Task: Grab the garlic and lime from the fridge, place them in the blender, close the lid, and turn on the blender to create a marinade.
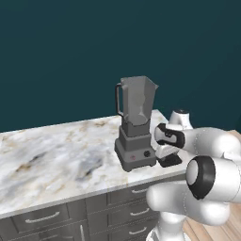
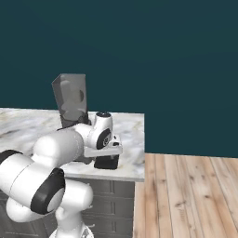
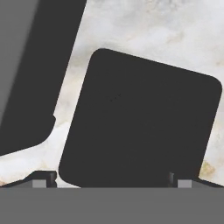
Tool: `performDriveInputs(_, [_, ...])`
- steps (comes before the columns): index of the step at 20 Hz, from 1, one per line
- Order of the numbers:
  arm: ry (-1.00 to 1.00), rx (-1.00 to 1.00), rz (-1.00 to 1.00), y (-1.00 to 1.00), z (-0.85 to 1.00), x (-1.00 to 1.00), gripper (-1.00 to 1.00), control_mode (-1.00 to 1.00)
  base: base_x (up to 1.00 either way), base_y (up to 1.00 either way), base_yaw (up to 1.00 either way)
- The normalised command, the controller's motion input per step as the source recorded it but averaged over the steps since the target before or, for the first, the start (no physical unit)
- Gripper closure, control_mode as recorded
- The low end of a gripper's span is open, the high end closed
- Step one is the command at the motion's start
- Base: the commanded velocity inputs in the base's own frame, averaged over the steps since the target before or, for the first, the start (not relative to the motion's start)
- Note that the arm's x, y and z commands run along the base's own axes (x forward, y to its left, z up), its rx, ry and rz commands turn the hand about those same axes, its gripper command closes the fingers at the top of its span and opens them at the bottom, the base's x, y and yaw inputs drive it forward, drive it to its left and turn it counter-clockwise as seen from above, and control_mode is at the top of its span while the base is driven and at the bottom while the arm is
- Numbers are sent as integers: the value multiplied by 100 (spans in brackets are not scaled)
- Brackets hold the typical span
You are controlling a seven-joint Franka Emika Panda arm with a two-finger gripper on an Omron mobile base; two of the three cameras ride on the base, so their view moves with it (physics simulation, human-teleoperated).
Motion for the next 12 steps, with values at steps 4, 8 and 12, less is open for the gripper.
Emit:
performDriveInputs(4, [9, -2, 0, -4, -26, 3, -100, -100, 0, 0, 0])
performDriveInputs(8, [3, 0, 0, -12, -11, 4, -100, -100, 0, 0, 0])
performDriveInputs(12, [0, 0, 0, 0, -16, 6, -100, -100, 0, 0, 0])
